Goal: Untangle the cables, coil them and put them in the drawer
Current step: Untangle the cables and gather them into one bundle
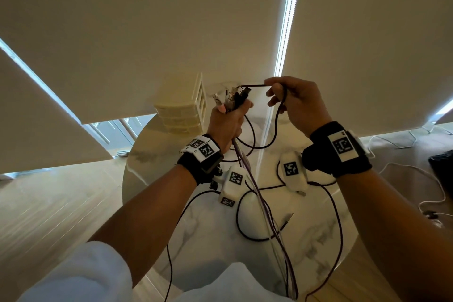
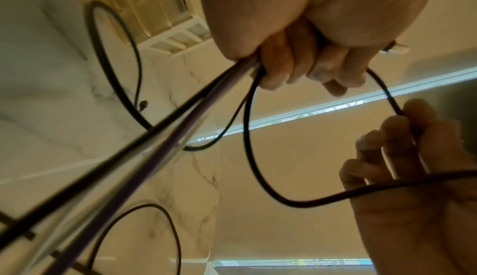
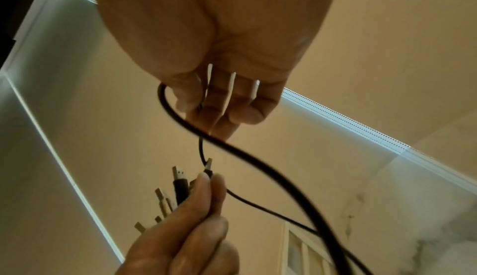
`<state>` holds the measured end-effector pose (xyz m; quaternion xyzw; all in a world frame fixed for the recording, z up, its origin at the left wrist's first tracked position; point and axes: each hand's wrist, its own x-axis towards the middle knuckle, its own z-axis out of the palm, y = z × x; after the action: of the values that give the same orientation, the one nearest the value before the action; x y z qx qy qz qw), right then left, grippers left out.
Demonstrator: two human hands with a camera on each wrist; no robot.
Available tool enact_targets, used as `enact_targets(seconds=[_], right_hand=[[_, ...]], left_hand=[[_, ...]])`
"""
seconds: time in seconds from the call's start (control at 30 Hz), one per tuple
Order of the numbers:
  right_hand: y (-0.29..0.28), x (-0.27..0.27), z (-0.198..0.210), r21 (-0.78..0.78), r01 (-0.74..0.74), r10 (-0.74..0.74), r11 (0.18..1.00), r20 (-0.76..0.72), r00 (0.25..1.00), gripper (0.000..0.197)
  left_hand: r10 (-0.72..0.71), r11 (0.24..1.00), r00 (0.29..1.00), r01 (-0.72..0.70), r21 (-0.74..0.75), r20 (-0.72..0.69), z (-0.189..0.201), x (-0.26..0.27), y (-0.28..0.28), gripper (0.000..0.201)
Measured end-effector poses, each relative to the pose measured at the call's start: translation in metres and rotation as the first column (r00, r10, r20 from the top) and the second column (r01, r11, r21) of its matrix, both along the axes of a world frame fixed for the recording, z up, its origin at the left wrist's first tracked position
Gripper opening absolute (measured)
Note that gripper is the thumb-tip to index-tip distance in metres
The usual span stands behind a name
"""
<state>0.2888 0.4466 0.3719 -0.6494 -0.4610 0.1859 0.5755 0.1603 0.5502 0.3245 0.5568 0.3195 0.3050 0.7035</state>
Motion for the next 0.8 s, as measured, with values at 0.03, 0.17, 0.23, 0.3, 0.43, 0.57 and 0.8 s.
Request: enact_targets(seconds=[0.03, 0.17, 0.23, 0.3, 0.43, 0.57, 0.8], right_hand=[[0.002, 0.002, 0.000, 0.025, 0.037, -0.036, 0.999, -0.020, 0.999, 0.019], [0.005, 0.006, -0.002, -0.001, 0.074, -0.074, 0.997, -0.009, 0.997, 0.017], [0.004, 0.004, -0.003, -0.067, -0.034, 0.037, 0.997, 0.041, 0.998, 0.018], [0.004, 0.000, -0.004, -0.107, -0.152, 0.162, 0.983, 0.100, 0.982, 0.019], [0.001, 0.001, -0.006, -0.016, -0.113, 0.113, 0.993, -0.003, 0.994, 0.019], [-0.001, -0.002, -0.028, -0.467, -0.039, 0.060, 0.883, 0.028, 0.998, 0.039], [-0.010, 0.027, -0.061, -0.519, 0.053, -0.179, 0.853, -0.195, 0.964, 0.025]], left_hand=[[-0.025, 1.000, 1.000, 0.025, -0.006, 0.007, 0.002, -0.001, 0.000, 0.018], [-0.082, 0.994, 0.991, 0.089, -0.062, 0.108, 0.005, -0.006, 0.003, 0.021], [-0.093, 0.993, 0.990, 0.099, -0.057, 0.104, 0.005, -0.005, 0.005, 0.013], [-0.138, 0.990, 0.990, 0.138, -0.021, 0.010, 0.008, -0.004, 0.005, 0.010], [-0.198, 0.980, 0.979, 0.199, 0.006, -0.035, 0.015, -0.003, 0.002, 0.019], [-0.226, 0.974, 0.971, 0.228, -0.014, 0.074, 0.019, -0.003, 0.001, 0.021], [-0.254, 0.967, 0.965, 0.253, 0.020, 0.065, 0.028, 0.005, -0.003, 0.019]])
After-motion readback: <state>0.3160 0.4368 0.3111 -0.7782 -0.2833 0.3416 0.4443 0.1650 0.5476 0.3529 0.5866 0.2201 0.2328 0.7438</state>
